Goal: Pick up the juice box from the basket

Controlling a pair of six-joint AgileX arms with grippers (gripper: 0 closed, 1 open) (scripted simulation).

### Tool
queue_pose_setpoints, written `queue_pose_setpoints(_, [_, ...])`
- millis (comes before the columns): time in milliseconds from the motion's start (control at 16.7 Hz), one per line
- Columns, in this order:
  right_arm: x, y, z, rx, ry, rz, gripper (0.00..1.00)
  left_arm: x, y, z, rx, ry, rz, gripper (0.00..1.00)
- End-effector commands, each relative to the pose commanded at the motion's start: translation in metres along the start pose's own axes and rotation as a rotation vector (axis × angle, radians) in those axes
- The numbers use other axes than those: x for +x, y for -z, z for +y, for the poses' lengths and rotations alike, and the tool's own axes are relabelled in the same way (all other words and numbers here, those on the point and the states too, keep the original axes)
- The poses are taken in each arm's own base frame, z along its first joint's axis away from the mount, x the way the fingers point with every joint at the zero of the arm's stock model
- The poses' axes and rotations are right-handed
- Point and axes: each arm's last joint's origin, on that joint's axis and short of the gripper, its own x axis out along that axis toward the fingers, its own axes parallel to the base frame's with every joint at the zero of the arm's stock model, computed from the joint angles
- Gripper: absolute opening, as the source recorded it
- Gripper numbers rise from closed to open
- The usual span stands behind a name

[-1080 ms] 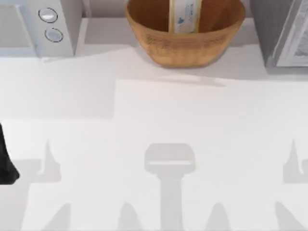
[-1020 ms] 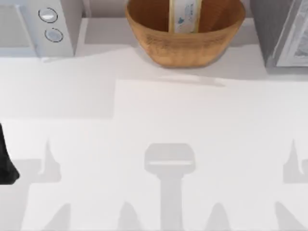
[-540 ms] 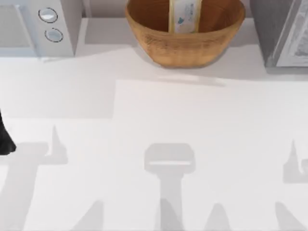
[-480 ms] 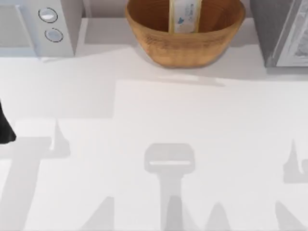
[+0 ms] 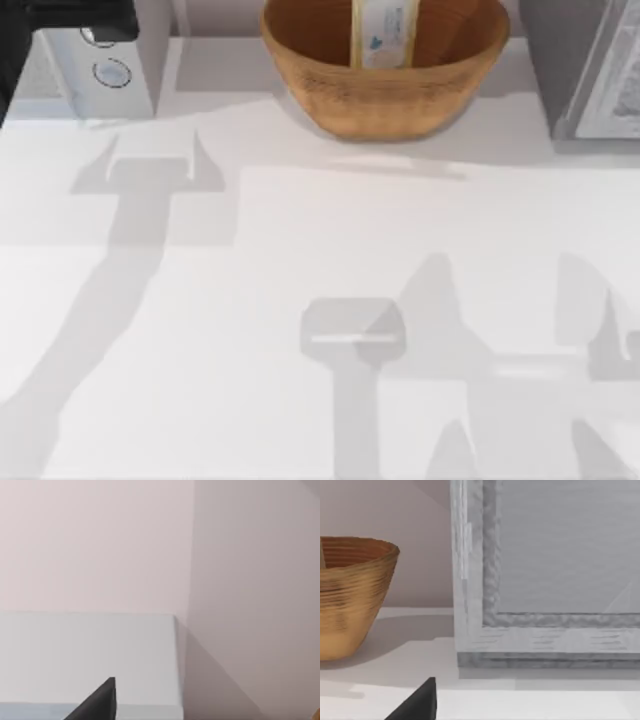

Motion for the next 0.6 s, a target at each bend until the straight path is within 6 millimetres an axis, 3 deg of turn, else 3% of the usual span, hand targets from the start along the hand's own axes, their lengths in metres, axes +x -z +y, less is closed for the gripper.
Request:
queue_pose_setpoints(240, [0.0, 0.0, 0.0, 0.0, 0.0, 0.0, 1.0, 0.081, 0.01, -0.067, 0.0, 0.0, 0.0, 1.0])
queue_pose_setpoints(420, [0.0, 0.0, 0.0, 0.0, 0.0, 0.0, 1.0, 0.129, 0.043, -0.123, 0.003, -0.001, 0.001, 1.0])
queue_pose_setpoints(600, [0.0, 0.0, 0.0, 0.0, 0.0, 0.0, 1.0, 0.159, 0.088, -0.175, 0.007, -0.001, 0.004, 1.0])
